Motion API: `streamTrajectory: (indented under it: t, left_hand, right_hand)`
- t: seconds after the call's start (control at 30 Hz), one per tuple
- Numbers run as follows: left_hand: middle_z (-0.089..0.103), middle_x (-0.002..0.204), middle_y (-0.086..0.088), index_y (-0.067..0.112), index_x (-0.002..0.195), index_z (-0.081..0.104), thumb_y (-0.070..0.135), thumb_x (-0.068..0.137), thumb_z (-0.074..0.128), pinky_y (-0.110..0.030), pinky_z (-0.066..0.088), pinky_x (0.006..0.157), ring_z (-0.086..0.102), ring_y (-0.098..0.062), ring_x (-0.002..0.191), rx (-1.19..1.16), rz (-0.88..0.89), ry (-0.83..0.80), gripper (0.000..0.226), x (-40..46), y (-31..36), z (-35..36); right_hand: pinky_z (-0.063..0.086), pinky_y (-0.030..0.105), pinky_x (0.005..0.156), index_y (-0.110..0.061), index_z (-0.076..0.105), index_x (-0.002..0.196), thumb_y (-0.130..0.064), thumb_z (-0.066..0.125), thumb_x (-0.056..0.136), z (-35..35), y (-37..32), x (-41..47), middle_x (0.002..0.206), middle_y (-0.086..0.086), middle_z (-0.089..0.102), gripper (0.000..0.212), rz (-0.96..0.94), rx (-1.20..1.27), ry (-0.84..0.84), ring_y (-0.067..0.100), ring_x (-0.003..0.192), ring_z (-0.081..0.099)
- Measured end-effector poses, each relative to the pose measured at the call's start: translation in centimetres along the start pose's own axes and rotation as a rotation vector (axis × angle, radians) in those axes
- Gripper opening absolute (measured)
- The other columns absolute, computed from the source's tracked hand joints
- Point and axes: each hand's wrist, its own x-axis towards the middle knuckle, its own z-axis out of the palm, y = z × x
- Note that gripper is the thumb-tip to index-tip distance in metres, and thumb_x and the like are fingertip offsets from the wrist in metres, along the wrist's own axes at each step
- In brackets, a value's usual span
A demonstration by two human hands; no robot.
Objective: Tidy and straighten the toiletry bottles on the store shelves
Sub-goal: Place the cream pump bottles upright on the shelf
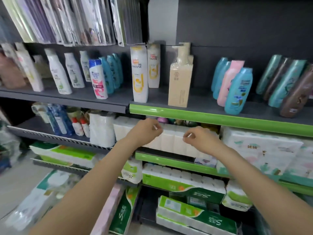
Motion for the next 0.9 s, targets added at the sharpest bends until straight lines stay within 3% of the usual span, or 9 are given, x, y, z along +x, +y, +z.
streamTrajectory:
  t: [0.17,0.27,0.33,0.5,0.63,0.77,0.9]
  left_hand:
    - [0.066,0.087,-0.001,0.017,0.099,0.063,0.022,0.092,0.052,-0.020,0.040,0.053,0.064,-0.019,0.082,-0.085,0.085,0.181,0.014,4.1,1.3,-3.3]
    - [0.065,0.084,0.000,0.015,0.102,0.064,0.017,0.092,0.051,-0.019,0.042,0.059,0.059,-0.013,0.076,-0.141,0.139,0.275,0.016,7.6,2.9,-4.9]
    - [0.063,0.080,0.001,0.014,0.103,0.063,0.015,0.091,0.051,-0.016,0.042,0.058,0.056,-0.011,0.070,-0.163,0.171,0.349,0.017,10.3,4.0,-6.0]
    - [0.061,0.089,0.001,0.015,0.109,0.060,0.015,0.092,0.049,-0.021,0.043,0.063,0.057,-0.014,0.082,-0.289,0.197,0.447,0.019,16.4,5.6,-8.3]
    - [0.065,0.100,-0.009,0.015,0.108,0.057,0.011,0.095,0.045,-0.030,0.052,0.073,0.062,-0.016,0.084,-0.508,0.160,0.509,0.018,20.8,5.9,-9.7]
    - [0.066,0.102,-0.012,0.008,0.111,0.059,0.009,0.093,0.045,-0.038,0.052,0.087,0.063,-0.026,0.095,-0.470,0.145,0.500,0.023,25.6,7.0,-10.2]
    - [0.061,0.120,-0.015,0.007,0.117,0.059,0.011,0.094,0.045,-0.024,0.043,0.086,0.056,-0.030,0.113,-0.333,0.121,0.427,0.027,30.3,9.5,-10.8]
  right_hand:
    - [0.049,0.031,0.081,-0.017,0.069,0.098,-0.021,0.057,0.090,-3.3,-1.0,4.2,0.104,0.005,0.069,0.015,0.001,0.039,0.273,0.022,0.096,0.062]
    - [0.050,0.037,0.087,-0.025,0.067,0.090,-0.019,0.056,0.089,-5.7,-0.6,6.8,0.102,0.000,0.070,0.012,0.001,0.103,0.388,0.020,0.099,0.062]
    - [0.051,0.035,0.085,-0.025,0.068,0.094,-0.019,0.054,0.091,-7.4,-0.5,8.6,0.098,-0.002,0.069,0.015,0.005,0.130,0.442,0.017,0.095,0.061]
    - [0.045,0.026,0.074,-0.023,0.068,0.096,-0.016,0.054,0.091,-11.4,0.2,13.8,0.085,-0.005,0.066,0.017,-0.003,0.189,0.564,0.018,0.088,0.063]
    - [0.039,0.022,0.073,-0.018,0.068,0.103,-0.015,0.053,0.092,-13.8,0.2,17.4,0.093,-0.002,0.067,0.019,-0.026,0.214,0.610,0.013,0.086,0.059]
    - [0.040,0.022,0.079,-0.013,0.067,0.108,-0.014,0.054,0.092,-16.0,0.0,21.7,0.107,0.002,0.068,0.021,-0.042,0.223,0.616,0.012,0.090,0.055]
    - [0.036,0.018,0.081,-0.013,0.063,0.115,-0.018,0.056,0.092,-17.7,-0.2,26.2,0.117,0.007,0.065,0.025,0.018,0.230,0.614,0.021,0.107,0.058]
